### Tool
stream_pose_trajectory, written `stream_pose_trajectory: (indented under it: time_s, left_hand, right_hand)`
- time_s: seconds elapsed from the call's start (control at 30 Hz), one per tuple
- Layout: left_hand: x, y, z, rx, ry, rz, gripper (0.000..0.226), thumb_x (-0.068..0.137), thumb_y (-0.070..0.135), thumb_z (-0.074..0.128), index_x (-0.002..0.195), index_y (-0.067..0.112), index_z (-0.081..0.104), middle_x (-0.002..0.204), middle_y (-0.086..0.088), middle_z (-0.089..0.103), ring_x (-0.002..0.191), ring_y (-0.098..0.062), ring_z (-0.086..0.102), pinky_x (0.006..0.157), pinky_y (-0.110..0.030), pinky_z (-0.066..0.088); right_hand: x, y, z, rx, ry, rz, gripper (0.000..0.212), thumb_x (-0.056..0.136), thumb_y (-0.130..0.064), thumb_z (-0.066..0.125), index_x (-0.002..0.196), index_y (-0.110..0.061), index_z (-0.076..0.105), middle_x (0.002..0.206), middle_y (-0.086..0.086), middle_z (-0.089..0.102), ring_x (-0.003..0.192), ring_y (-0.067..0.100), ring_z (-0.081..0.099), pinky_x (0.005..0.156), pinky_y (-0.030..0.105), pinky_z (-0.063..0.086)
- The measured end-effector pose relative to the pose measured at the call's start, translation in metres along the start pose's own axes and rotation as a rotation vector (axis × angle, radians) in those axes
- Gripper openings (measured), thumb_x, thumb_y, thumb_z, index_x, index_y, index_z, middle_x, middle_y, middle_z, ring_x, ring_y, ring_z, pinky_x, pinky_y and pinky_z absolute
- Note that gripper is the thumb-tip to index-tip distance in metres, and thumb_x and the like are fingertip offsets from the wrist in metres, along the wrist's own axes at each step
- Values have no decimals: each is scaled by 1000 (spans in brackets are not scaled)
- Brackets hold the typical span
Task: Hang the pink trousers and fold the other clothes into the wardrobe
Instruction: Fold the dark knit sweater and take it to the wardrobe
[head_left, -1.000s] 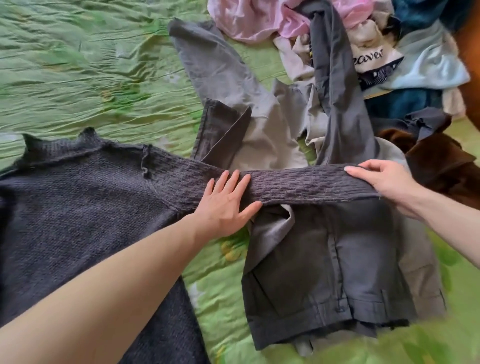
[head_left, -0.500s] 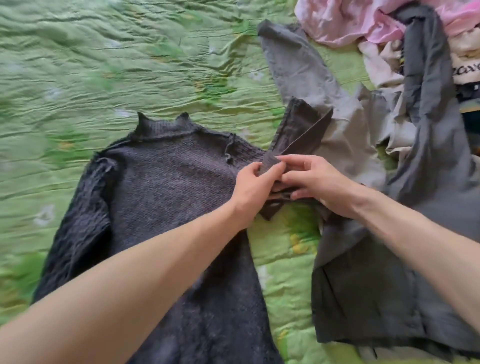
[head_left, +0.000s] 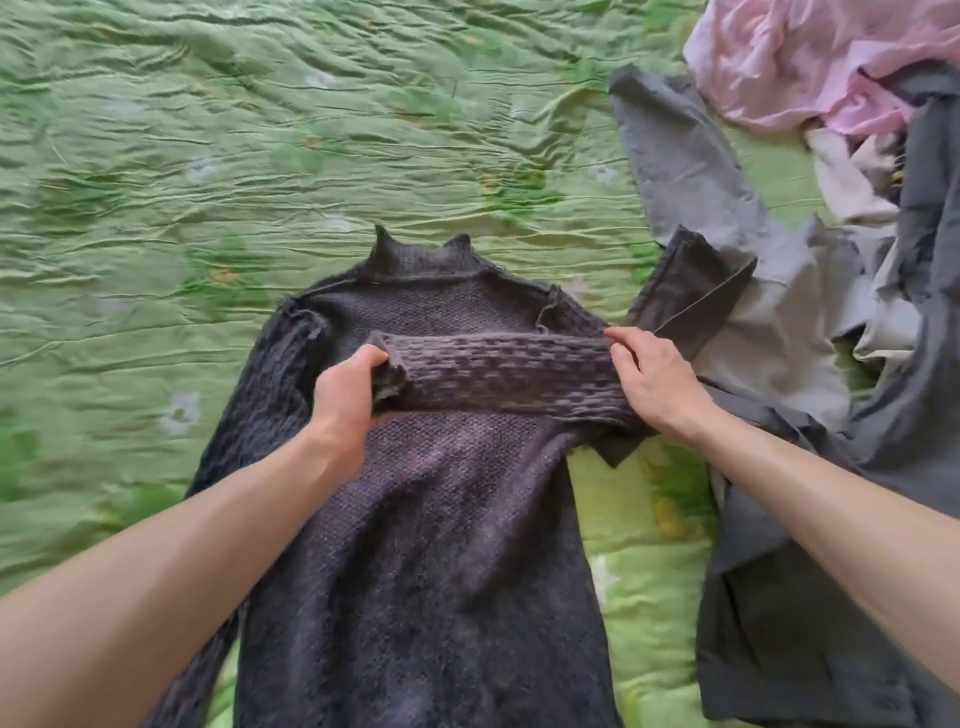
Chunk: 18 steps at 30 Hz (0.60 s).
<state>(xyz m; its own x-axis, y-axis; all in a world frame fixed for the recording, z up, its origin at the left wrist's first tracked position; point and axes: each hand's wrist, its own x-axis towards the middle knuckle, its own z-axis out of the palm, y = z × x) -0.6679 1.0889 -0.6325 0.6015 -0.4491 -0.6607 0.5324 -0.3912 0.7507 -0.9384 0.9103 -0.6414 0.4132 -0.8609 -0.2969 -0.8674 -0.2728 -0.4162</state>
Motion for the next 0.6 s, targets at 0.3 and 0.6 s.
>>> stream_pose_trajectory:
  time_s: [0.3, 0.6]
  left_hand:
    - [37, -23, -52, 209, -2, 50, 49, 70, 49, 89, 104, 18, 73, 103, -1, 79, 92, -17, 75, 86, -39, 60]
    - [49, -19, -70, 588, 361, 337, 25, 92, 34, 71, 99, 11, 65, 95, -7, 72, 91, -29, 65, 82, -37, 46]
  right_hand:
    - [30, -14, 7, -274, 62, -107, 31, 95, -33, 68, 123, -19, 70, 121, 13, 59, 119, 36, 46, 100, 44, 38]
    - [53, -32, 14, -246, 108, -158, 38, 89, -44, 75, 110, -14, 67, 115, 11, 57, 116, 34, 50, 97, 46, 42]
